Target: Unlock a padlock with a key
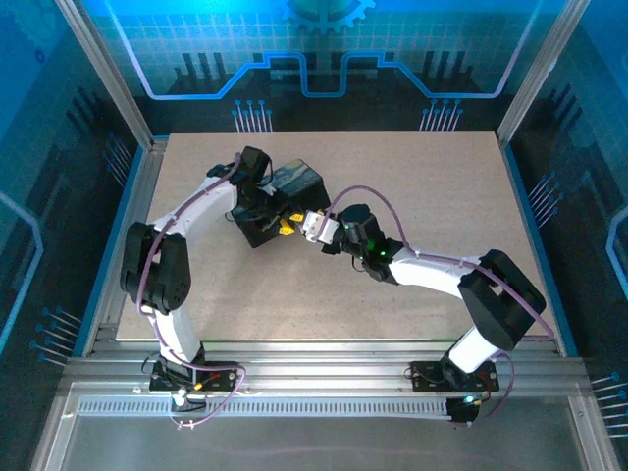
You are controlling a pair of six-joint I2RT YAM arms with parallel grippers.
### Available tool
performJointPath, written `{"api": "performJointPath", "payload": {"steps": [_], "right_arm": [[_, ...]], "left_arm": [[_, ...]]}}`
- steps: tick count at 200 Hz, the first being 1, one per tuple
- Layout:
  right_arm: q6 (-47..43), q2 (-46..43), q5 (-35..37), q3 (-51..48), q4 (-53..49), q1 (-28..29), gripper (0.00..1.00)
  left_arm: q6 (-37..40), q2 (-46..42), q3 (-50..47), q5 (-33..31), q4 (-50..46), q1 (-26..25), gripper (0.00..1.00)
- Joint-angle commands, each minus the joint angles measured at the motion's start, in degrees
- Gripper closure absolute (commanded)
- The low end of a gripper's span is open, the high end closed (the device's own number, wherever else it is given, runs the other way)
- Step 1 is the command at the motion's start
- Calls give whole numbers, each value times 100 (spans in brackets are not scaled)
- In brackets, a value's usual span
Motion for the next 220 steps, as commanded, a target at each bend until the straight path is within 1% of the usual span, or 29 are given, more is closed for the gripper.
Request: {"api": "performJointPath", "payload": {"steps": [1, 66, 102, 150, 198, 220], "right_arm": [[-634, 128, 269, -77, 495, 182, 70], [-800, 409, 277, -75, 839, 485, 72], [-802, 615, 277, 16, 828, 458, 76], [-753, 851, 513, -5, 1399, 465, 77], [-609, 910, 713, 53, 1748, 556, 78], [-434, 948, 706, 89, 1717, 574, 80]], "left_arm": [[48, 126, 150, 426, -486, 62, 100], [-5, 115, 152, 552, -466, 149, 100], [-122, 28, 44, 633, -338, 190, 100], [-185, -26, -74, 699, -260, 208, 100], [-399, -58, -273, 835, -14, 212, 100], [-363, -58, -273, 768, -53, 208, 100]]}}
